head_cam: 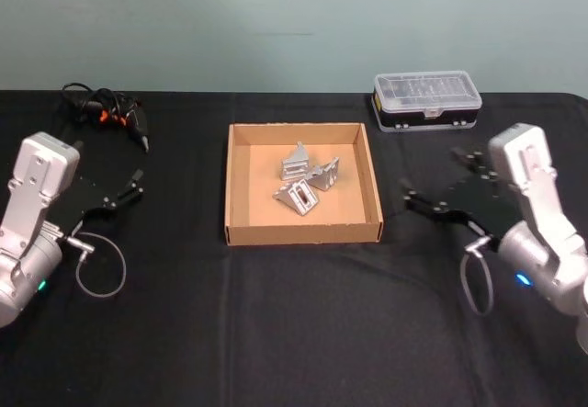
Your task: Use one hand to pick up the angle iron from the table and place it into the box.
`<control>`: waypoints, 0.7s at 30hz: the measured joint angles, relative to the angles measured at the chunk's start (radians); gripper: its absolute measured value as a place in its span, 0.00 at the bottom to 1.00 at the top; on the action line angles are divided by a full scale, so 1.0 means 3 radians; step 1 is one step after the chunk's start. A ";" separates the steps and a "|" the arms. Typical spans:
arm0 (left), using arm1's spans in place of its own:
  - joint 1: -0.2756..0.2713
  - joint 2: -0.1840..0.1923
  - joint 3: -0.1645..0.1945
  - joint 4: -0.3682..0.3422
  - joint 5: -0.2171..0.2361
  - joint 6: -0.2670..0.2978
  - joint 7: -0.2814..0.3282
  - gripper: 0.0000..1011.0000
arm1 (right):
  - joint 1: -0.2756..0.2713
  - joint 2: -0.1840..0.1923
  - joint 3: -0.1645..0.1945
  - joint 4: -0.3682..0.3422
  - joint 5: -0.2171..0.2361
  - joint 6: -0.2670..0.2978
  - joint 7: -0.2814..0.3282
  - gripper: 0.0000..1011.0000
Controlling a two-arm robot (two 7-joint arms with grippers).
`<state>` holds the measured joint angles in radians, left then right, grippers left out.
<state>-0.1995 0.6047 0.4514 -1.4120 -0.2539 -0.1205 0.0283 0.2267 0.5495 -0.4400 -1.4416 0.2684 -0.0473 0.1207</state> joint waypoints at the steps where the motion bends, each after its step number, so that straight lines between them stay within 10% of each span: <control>1: 0.0000 0.0000 0.0000 0.0000 0.0000 0.0000 0.0000 1.00 | 0.0000 0.0000 0.0000 0.0000 0.0000 0.0000 0.0000 0.99; 9: 0.0000 0.0000 0.0000 0.0000 0.0000 0.0000 0.0000 1.00 | -0.0083 0.0167 -0.0038 0.0092 -0.0046 -0.0221 -0.0452 0.99; 21: 0.0000 0.0000 0.0000 0.0000 0.0000 0.0000 0.0000 1.00 | -0.0091 0.0182 -0.0040 0.0099 -0.0049 -0.0241 -0.0492 0.99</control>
<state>-0.1995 0.6047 0.4514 -1.4119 -0.2539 -0.1205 0.0283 0.1995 0.6040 -0.4522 -1.4119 0.2538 -0.1197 -0.0267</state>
